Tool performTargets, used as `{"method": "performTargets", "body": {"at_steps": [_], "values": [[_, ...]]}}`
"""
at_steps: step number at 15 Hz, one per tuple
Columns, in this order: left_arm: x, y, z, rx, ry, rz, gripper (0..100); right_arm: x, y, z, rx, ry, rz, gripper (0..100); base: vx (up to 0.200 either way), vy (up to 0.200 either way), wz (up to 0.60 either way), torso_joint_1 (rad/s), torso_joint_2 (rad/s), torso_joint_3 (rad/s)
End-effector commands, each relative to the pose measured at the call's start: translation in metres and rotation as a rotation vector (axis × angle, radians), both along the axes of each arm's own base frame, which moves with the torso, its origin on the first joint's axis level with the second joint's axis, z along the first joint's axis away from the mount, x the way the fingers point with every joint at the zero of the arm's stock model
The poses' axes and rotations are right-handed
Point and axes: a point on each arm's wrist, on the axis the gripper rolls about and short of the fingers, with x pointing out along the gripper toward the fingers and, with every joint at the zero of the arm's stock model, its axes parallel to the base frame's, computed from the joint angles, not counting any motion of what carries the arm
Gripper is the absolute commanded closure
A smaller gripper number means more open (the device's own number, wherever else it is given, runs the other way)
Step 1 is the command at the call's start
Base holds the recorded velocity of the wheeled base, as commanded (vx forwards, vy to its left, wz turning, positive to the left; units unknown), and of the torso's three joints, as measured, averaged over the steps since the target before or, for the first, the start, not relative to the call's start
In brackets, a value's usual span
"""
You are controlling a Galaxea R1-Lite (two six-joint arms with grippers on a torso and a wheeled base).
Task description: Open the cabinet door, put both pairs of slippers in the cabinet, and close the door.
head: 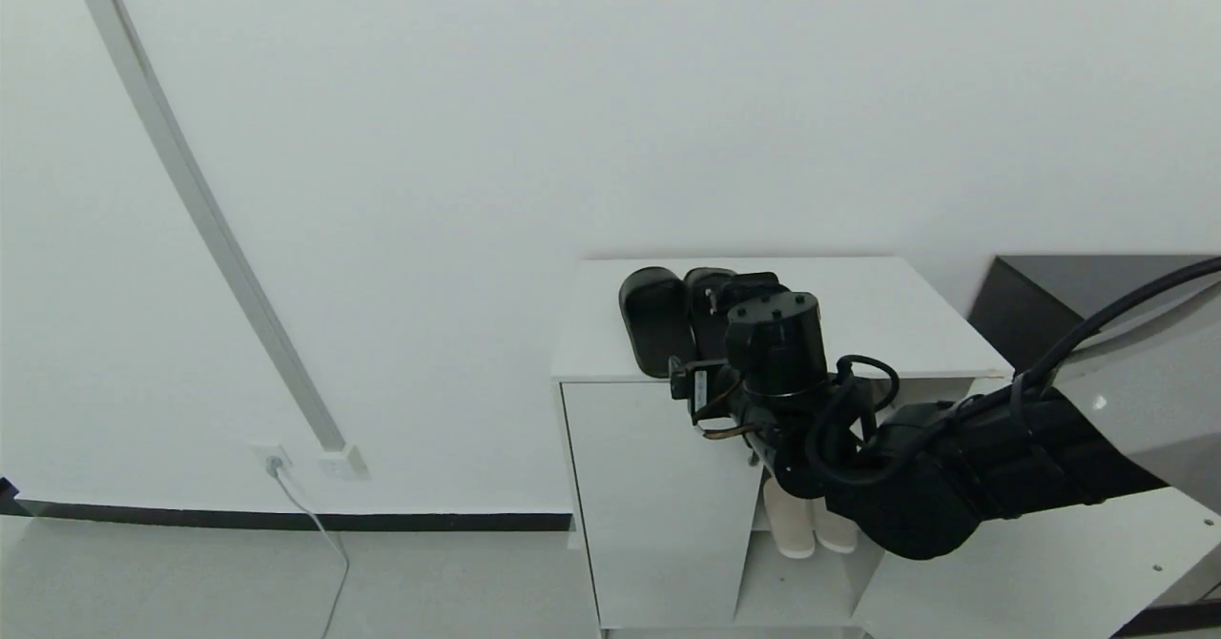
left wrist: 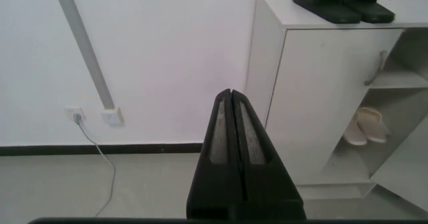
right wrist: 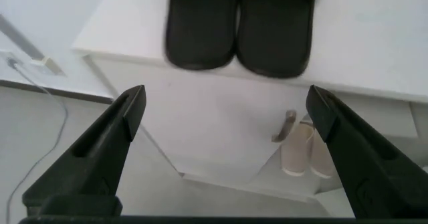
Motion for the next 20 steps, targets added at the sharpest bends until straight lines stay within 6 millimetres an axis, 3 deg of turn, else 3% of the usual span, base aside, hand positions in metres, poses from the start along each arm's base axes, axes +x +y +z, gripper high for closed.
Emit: {"method": "performTargets", "body": {"at_steps": [1, 7, 20], "values": [[0.000, 0.000, 0.000, 0.000, 0.003, 0.001, 100, 0.001, 0.003, -0.006, -0.008, 0.009, 0.004, 0, 0.200, 0.000, 0.00, 0.017, -0.01, 0.017], [0.000, 0.000, 0.000, -0.002, 0.001, 0.001, 100, 0.015, 0.011, -0.031, -0.019, -0.005, 0.001, 0, 0.200, 0.000, 0.00, 0.002, 0.00, -0.002], [0.000, 0.000, 0.000, -0.003, 0.001, 0.001, 100, 0.078, 0.020, -0.059, -0.046, -0.069, -0.057, 0, 0.000, 0.000, 0.00, 0.000, 0.00, 0.000]]}}
